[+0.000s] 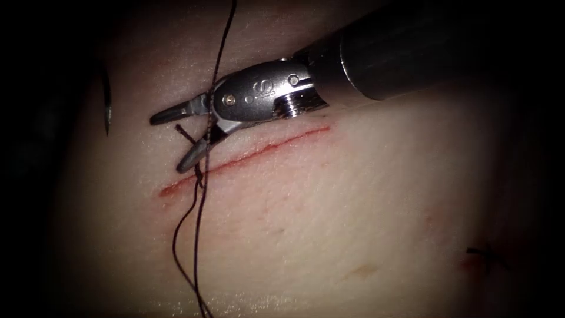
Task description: Wound Closure
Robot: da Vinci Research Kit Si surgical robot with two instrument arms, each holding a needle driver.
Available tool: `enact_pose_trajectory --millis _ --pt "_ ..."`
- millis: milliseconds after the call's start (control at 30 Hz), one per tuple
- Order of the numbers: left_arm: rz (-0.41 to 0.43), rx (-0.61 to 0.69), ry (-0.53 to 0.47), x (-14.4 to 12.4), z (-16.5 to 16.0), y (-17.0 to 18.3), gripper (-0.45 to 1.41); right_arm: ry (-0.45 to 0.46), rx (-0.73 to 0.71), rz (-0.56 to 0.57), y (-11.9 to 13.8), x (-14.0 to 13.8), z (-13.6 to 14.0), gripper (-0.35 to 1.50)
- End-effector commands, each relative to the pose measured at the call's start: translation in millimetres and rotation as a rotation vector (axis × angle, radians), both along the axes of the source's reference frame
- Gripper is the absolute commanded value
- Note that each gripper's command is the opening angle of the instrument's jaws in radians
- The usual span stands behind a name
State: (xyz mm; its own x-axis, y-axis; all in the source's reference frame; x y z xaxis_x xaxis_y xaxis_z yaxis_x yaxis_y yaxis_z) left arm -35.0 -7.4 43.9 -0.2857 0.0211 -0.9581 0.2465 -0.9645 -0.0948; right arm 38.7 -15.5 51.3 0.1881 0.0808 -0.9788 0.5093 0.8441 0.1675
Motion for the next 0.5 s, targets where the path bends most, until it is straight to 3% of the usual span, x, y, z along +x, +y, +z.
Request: enact_pose_trajectory --millis 33,267,300,467,500 --pt "-0.007 0.001 0.004 -0.6 0.5 -0.4 -0.45 -0.008 0.019 0.021 0.1 -0.3 0.3 1.36" --pt "-0.031 -0.036 0.019 0.3 0.2 3.5 -0.45 -0.049 0.068 0.274 3.2 -4.2 0.6 1.33" --pt "-0.033 -0.041 0.021 0.5 0.2 4.6 -0.45 -0.052 0.058 0.328 2.4 -4.8 0.7 1.3" --pt "-0.052 -0.052 0.016 0.6 0.3 7.5 -0.45 -0.037 0.063 0.344 -0.7 -4.7 0.8 1.11" --pt "-0.061 -0.057 0.014 0.6 0.6 8.3 -0.45 -0.01 0.07 0.338 -2.0 -4.1 0.8 0.99"
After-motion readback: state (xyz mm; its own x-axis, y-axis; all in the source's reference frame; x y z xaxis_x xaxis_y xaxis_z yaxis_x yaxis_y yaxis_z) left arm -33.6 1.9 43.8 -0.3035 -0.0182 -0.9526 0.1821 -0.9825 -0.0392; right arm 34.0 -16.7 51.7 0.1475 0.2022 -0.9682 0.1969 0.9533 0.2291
